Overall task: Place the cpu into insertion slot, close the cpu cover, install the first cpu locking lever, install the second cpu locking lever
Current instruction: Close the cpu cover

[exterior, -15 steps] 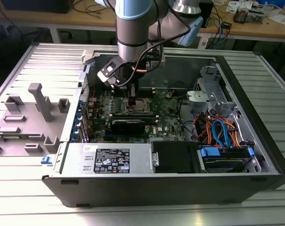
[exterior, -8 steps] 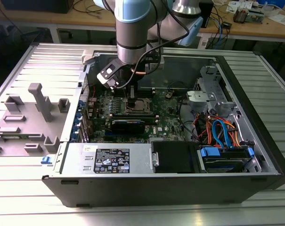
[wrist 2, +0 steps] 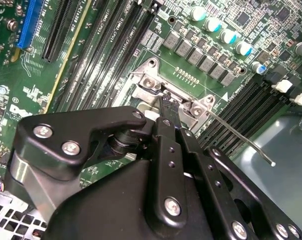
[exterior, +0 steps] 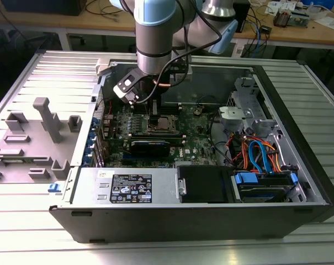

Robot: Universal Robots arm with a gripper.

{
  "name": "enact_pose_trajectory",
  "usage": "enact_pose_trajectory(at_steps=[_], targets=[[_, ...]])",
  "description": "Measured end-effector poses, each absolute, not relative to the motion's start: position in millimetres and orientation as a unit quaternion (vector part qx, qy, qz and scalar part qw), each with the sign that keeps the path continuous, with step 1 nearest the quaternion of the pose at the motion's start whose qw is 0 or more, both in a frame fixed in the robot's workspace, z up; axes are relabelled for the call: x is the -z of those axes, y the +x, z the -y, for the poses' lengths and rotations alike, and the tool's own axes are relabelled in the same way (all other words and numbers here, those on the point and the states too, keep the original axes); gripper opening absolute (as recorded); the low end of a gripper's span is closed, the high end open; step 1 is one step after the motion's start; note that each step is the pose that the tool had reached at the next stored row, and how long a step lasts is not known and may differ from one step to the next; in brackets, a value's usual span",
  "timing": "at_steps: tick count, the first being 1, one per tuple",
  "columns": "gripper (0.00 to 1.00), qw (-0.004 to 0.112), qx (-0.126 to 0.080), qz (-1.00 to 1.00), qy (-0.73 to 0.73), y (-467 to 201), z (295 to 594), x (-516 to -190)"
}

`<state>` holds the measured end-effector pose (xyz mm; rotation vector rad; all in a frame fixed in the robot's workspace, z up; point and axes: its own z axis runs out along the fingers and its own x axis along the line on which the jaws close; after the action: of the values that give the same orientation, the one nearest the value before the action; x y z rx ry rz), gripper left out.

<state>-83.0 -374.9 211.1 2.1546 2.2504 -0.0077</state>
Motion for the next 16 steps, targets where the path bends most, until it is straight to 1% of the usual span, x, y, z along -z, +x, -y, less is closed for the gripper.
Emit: enact_pose_trajectory(at_steps=[16], targets=[[0.11, 0.013, 0.003, -0.722, 0.692, -64.4, 374.9, -211.9]])
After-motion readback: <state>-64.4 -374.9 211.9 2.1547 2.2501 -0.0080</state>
